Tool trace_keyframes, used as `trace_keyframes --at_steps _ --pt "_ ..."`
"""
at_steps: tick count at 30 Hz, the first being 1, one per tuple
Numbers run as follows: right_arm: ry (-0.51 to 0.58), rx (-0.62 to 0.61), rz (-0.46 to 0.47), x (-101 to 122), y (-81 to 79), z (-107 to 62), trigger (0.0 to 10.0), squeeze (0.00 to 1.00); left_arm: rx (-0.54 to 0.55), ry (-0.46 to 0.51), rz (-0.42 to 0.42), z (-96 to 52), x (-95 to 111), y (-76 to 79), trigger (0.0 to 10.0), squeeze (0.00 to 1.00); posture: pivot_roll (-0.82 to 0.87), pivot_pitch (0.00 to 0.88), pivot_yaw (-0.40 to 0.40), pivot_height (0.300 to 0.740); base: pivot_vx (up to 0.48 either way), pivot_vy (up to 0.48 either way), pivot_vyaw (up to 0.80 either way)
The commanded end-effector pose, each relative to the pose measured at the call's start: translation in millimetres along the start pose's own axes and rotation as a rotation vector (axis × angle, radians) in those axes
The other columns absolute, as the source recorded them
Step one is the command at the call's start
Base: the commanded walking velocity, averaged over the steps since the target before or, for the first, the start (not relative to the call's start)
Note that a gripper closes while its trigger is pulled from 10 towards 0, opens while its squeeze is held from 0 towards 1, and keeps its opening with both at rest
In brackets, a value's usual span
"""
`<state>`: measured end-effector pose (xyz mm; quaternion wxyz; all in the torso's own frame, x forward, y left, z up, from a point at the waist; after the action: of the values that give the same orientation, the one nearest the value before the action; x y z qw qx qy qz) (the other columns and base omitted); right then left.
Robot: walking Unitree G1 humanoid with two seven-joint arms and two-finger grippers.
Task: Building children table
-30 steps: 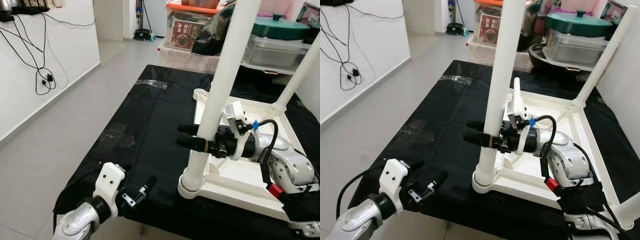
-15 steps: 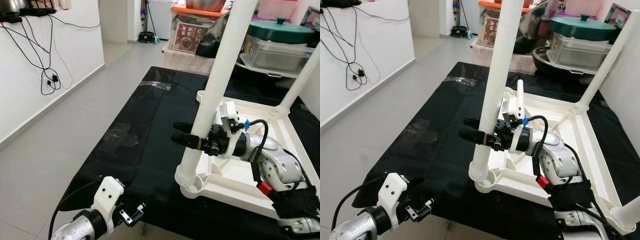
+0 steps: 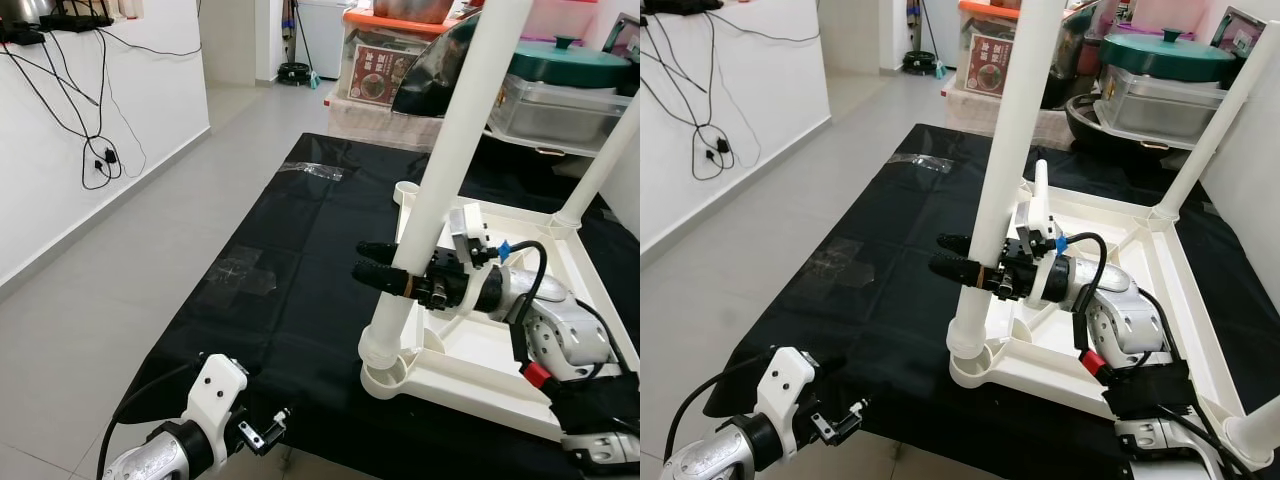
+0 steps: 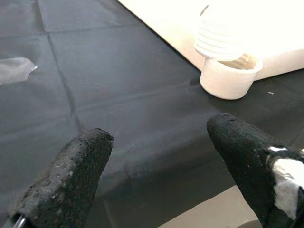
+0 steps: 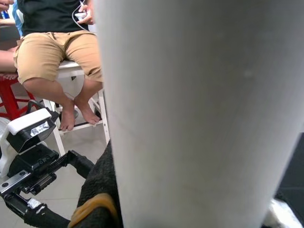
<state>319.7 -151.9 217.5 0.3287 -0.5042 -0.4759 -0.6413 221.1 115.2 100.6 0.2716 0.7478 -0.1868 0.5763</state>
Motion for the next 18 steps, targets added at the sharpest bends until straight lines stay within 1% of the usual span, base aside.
trace_keyframes --at_steps 1,5,9,13,18 --pt "-0.034 0.003 0.016 -8.7 -3.1 -6.2 0.0 0.0 -0.025 -0.013 0.002 1.1 -1.4 2.6 10.0 0.0 0.08 0.0 -0.09 0.74 0.0 0.0 0.0" --pt "-0.047 0.009 0.033 -15.0 -7.0 -8.1 0.0 0.0 -0.039 -0.018 0.01 1.5 -0.9 2.0 10.0 0.0 0.08 0.0 -0.086 0.74 0.0 0.0 0.0" --pt "-0.047 0.009 0.033 -15.0 -7.0 -8.1 0.0 0.0 -0.039 -0.018 0.01 1.5 -0.9 2.0 10.0 0.0 0.08 0.0 -0.086 0.74 0.0 0.0 0.0" --pt "-0.064 0.045 0.046 -20.9 -14.9 -9.9 0.0 0.0 -0.047 -0.02 0.015 1.2 0.5 1.4 10.0 0.0 0.08 0.0 -0.083 0.74 0.0 0.0 0.0" --pt "-0.078 0.075 0.046 -23.1 -19.3 -13.2 0.0 0.0 -0.047 -0.022 0.016 0.2 1.0 1.4 10.0 0.0 0.08 0.0 -0.084 0.74 0.0 0.0 0.0"
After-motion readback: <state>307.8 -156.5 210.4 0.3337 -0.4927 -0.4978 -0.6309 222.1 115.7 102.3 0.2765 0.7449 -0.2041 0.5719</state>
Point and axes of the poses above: a point about 5 cm out from each wrist's last joint towards the gripper, its own z axis pointing out of the wrist towards the gripper, its own x axis along the axis of the wrist's last joint, y = z × x, the point moved 3 cm from there along z, pointing out of the wrist towards the gripper, and after that the axes turned 13 degrees about -z, right-handed, at the moved point
